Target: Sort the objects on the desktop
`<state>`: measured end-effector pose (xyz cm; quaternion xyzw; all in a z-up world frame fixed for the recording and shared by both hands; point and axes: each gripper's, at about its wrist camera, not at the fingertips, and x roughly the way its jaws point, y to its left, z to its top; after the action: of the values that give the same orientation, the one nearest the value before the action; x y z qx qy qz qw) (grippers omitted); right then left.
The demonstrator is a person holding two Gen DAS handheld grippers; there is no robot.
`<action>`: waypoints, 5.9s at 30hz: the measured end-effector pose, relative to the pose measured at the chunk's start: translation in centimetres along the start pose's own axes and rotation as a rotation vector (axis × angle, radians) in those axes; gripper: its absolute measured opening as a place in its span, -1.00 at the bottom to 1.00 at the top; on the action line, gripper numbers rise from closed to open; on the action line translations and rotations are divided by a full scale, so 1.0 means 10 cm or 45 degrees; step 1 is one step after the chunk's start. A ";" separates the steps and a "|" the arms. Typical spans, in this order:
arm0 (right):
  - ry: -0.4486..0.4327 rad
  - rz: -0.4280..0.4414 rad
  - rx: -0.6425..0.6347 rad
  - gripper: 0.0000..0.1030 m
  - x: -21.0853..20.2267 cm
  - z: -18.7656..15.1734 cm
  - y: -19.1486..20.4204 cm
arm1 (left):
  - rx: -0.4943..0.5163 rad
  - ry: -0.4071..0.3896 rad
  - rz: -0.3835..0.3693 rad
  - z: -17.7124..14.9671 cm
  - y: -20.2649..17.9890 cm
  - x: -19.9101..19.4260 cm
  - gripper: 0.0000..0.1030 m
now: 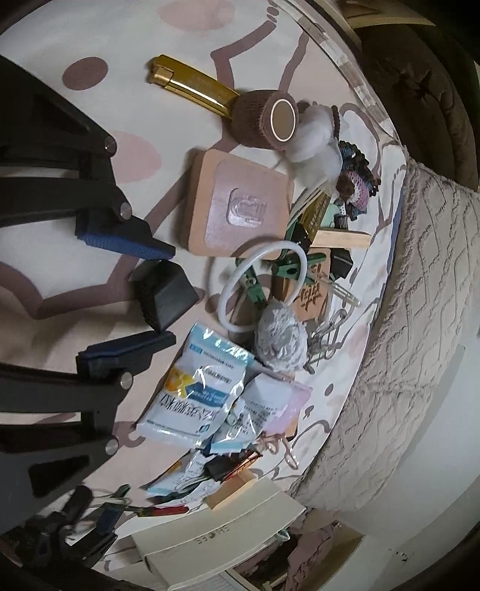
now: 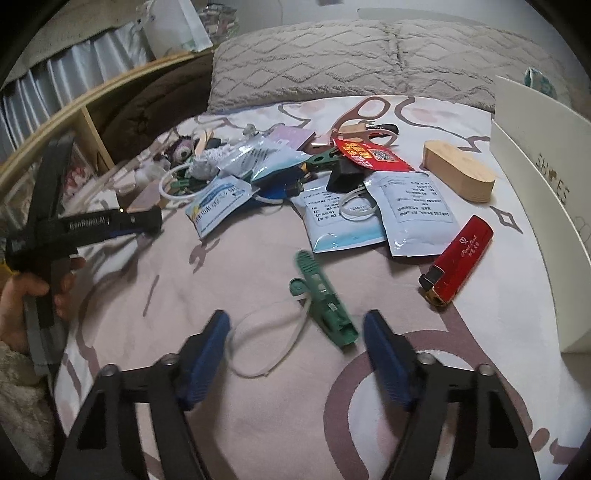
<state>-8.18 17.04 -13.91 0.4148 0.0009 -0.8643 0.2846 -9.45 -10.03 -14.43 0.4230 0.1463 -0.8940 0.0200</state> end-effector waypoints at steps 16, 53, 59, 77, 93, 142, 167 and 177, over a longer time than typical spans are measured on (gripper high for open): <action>-0.059 0.096 0.035 -0.29 -0.10 -0.04 -0.02 | 0.293 0.095 -0.188 -0.50 -0.59 -0.24 -0.24; 0.002 -0.092 -0.074 0.38 -0.27 -0.26 0.15 | 0.438 0.073 0.106 -0.59 -0.53 -0.30 0.70; 0.004 -0.162 -0.028 0.38 -0.31 -0.25 0.02 | 0.445 0.125 0.071 -0.64 -0.57 -0.20 0.99; -0.064 -0.242 0.045 0.38 -0.44 -0.08 -0.16 | 0.420 0.094 -0.029 -0.65 -0.51 -0.21 1.00; 0.023 0.254 0.073 0.38 -0.44 -0.15 0.18 | 0.512 0.108 -0.152 -0.55 -0.67 -0.17 0.14; 0.047 -0.108 -0.156 -0.03 -0.01 0.01 0.11 | 0.356 0.091 -0.284 -0.63 -0.60 -0.20 -0.47; -0.086 -0.129 -0.157 -0.03 -0.30 -0.01 0.19 | 0.385 -0.024 -0.287 -0.61 -0.73 -0.42 -0.48; -0.176 -0.133 -0.136 -0.03 -0.69 0.01 0.19 | 0.433 -0.097 -0.337 -0.59 -0.98 -0.66 -0.48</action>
<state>-3.90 18.83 -8.43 0.3379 0.0489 -0.9032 0.2601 -2.33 0.37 -10.51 0.3632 0.0468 -0.9160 -0.1637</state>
